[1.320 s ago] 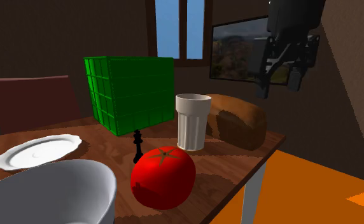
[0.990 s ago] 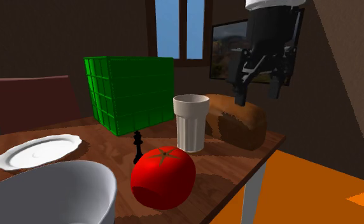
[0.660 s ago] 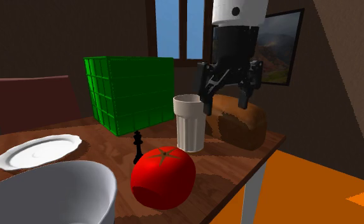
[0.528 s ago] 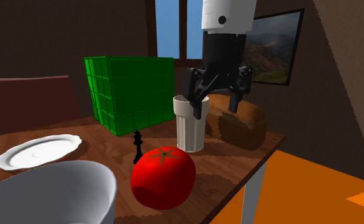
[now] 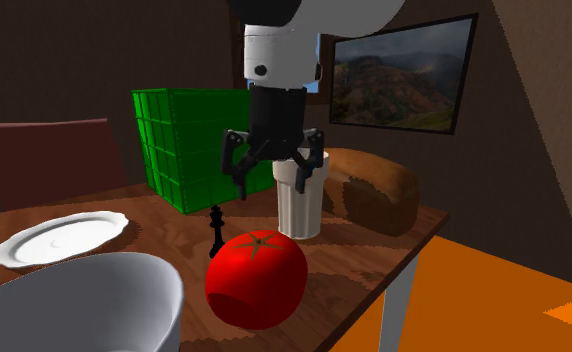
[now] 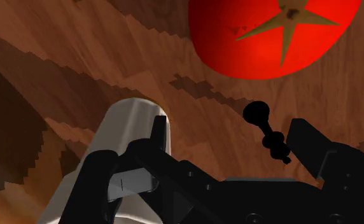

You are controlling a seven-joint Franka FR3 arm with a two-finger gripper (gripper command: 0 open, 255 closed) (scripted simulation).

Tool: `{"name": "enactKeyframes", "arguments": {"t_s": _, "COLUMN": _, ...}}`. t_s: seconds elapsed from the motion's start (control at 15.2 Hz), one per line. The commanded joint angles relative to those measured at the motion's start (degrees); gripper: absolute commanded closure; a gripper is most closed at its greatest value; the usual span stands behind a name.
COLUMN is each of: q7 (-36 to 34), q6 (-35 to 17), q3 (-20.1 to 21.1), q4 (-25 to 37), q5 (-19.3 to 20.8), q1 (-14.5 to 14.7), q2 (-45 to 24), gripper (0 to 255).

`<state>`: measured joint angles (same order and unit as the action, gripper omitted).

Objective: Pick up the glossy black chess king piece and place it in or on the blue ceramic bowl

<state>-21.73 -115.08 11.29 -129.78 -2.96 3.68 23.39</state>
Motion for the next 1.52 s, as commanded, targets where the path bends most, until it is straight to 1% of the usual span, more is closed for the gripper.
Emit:
{"name": "enactKeyframes", "arguments": {"t_s": 0.0, "q7": -2.2, "q6": -2.6, "q3": 1.3, "q4": 2.3, "q5": 0.1, "q1": 0.0, "q2": -4.1, "gripper": 0}}
{"name": "enactKeyframes", "arguments": {"t_s": 0.4, "q7": -9.1, "q6": -8.4, "q3": 4.9, "q4": 10.0, "q5": 2.3, "q1": 0.4, "q2": -15.6, "gripper": 0}}
{"name": "enactKeyframes", "arguments": {"t_s": 0.46, "q7": -9.1, "q6": -8.4, "q3": 4.9, "q4": 10.0, "q5": 2.3, "q1": 0.4, "q2": -15.6, "gripper": 0}}
{"name": "enactKeyframes", "arguments": {"t_s": 0.92, "q7": -9.8, "q6": -13.9, "q3": 5.2, "q4": 7.4, "q5": 3.3, "q1": 0.3, "q2": -18.6, "gripper": 0}}
{"name": "enactKeyframes", "arguments": {"t_s": 1.45, "q7": -9.8, "q6": -13.9, "q3": 5.2, "q4": 7.4, "q5": 3.3, "q1": 0.4, "q2": -18.6, "gripper": 0}}
